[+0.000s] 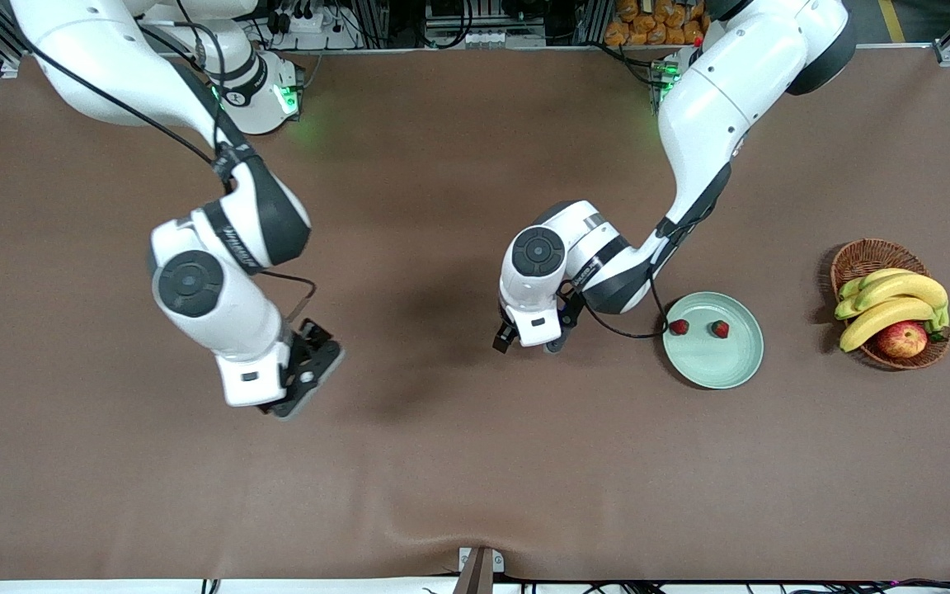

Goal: Collect all strawberries into plate
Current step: 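Grasp the third strawberry with the left gripper while the right gripper retracts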

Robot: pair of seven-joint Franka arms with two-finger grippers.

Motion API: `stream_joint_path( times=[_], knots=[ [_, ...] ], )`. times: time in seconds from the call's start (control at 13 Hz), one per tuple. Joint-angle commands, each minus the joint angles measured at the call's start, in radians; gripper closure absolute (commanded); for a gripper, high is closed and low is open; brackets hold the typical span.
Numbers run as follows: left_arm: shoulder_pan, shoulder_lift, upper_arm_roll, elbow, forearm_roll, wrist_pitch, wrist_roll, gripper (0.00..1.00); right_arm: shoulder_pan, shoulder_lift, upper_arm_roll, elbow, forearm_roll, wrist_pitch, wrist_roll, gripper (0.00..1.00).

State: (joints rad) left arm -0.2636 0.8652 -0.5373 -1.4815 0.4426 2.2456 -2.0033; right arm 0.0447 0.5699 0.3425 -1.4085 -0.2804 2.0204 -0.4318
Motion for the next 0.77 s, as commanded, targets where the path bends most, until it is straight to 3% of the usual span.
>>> stream_joint_path(
  times=[0.0, 0.23, 0.39, 0.46, 0.54, 0.69],
  knots=[
    [-0.045, 0.024, 0.040, 0.027, -0.005, 0.017, -0.069, 0.00, 0.007, -0.126, -0.083, -0.033, 0.007, -0.131, 0.082, 0.00],
    [-0.052, 0.028, 0.045, 0.021, -0.002, 0.017, -0.124, 0.00, 0.015, -0.237, -0.212, -0.032, 0.068, -0.238, 0.122, 0.00],
    [-0.060, 0.035, 0.045, 0.023, -0.002, 0.017, -0.135, 0.00, 0.061, -0.301, -0.360, -0.035, 0.130, -0.282, 0.163, 0.00],
    [-0.060, 0.035, 0.045, 0.021, -0.002, 0.017, -0.135, 0.05, 0.058, -0.326, -0.394, -0.035, 0.151, -0.311, 0.174, 0.00],
    [-0.059, 0.037, 0.045, 0.023, -0.001, 0.017, -0.134, 0.17, 0.046, -0.356, -0.410, -0.035, 0.185, -0.343, 0.192, 0.00],
    [-0.059, 0.049, 0.045, 0.024, 0.005, 0.017, -0.129, 0.31, 0.000, -0.412, -0.408, -0.035, 0.231, -0.414, 0.276, 0.00]
  ],
)
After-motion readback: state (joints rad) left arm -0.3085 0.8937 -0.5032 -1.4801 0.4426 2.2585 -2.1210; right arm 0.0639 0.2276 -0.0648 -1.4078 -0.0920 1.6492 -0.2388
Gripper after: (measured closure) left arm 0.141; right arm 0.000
